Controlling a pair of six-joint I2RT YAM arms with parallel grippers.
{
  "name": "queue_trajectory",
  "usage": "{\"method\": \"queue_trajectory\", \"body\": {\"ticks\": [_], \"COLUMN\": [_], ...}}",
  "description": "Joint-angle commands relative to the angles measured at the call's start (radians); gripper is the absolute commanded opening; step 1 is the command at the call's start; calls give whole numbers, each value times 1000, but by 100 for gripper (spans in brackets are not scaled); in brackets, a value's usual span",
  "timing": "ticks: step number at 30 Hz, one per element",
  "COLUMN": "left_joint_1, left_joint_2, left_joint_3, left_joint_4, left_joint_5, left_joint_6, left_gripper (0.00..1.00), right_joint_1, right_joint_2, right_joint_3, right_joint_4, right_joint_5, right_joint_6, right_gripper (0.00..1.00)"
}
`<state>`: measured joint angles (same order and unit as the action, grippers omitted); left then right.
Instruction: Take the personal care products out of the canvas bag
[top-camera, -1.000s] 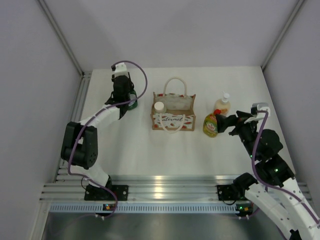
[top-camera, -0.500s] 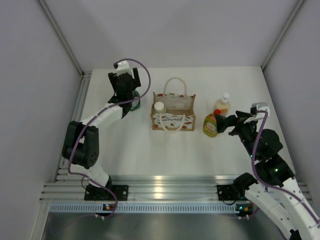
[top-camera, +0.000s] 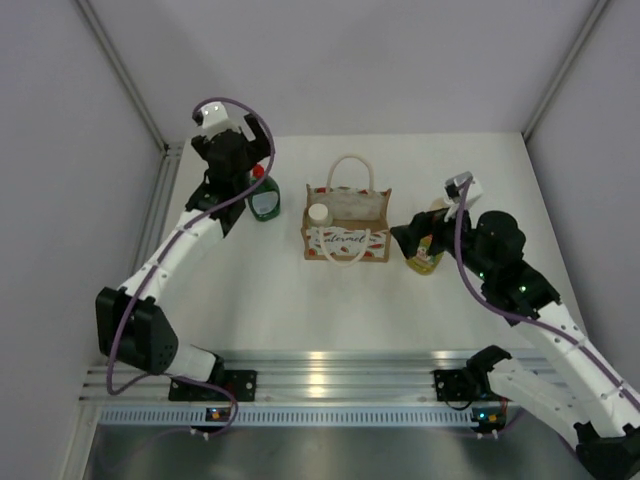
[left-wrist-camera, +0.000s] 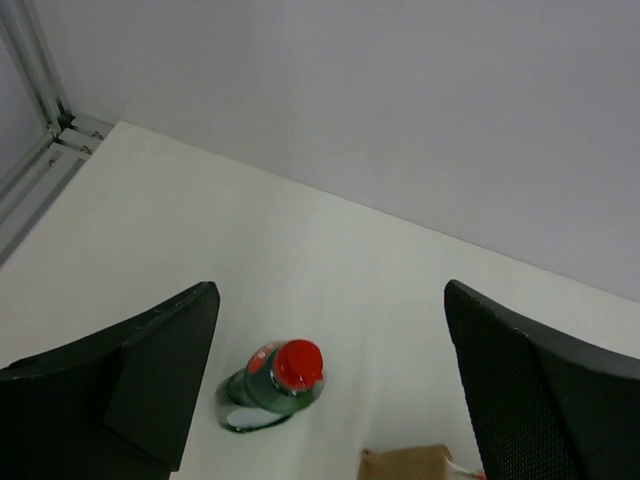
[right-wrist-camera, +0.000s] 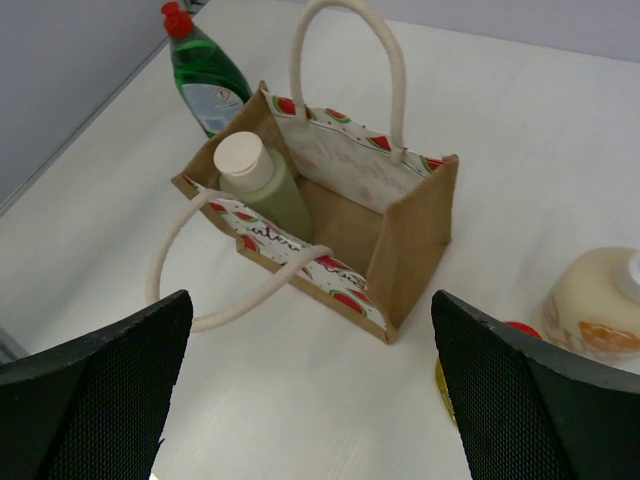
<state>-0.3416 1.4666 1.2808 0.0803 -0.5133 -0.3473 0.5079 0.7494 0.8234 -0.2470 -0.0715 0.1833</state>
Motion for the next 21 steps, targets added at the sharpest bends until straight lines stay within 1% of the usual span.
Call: {"method": "queue_trajectory", "body": {"ticks": [1, 3, 4, 5, 6, 7, 8, 9, 11, 15, 16, 17, 19, 21], "left_joint_1": [-19, -20, -22, -23, -25, -36, -45, -54, -79, -125, -134, -135, -154, -160], "left_joint_2": [-118, -170, -187, -201, -221, -226, -229, -224, -206, -131, -97, -85, -71, -72], "left_joint_3": [9, -7, -44, -69, -95, -121, -161, -175, -210, -221, -221, -222, -241, -262], "left_joint_4": [-175, -258, -267, -269, -269, -269, -269, -274, -278, -277, -280, -277, -278, -277], "left_joint_5": [36, 77, 110, 199, 244, 286, 338, 349, 377, 429, 444, 459, 449, 427], "left_joint_6": [-148, -237, -264, -307, -330, -347, -361, -367, -375, -354, -352, -358, -361, -366], "left_gripper": [98, 98, 98, 97, 97, 92, 91, 90, 86, 83, 81, 76, 70, 68], "right_joint_1": [6, 17, 29, 35, 43, 56, 64, 67, 81, 103, 106, 107, 110, 112], "right_joint_2": [129, 186, 238, 263, 287, 338, 359, 378, 418, 484, 507, 519, 547, 562], "right_joint_3": [103, 144, 160, 187, 206, 223, 253, 266, 295, 344, 352, 368, 382, 402], "right_joint_4": [41, 41, 46, 46, 46, 45, 37, 34, 35, 29, 29, 29, 32, 29], "right_joint_5": [-140, -148, -149, -145, -139, -130, -108, -99, -88, -65, -62, -63, -65, -91], "right_joint_6": [-4, 4, 4, -2, -7, -13, -21, -22, -25, -34, -35, -25, -13, -13], "right_gripper": [99, 100, 99, 99, 99, 99, 99, 99, 100, 99, 99, 100, 100, 99]}}
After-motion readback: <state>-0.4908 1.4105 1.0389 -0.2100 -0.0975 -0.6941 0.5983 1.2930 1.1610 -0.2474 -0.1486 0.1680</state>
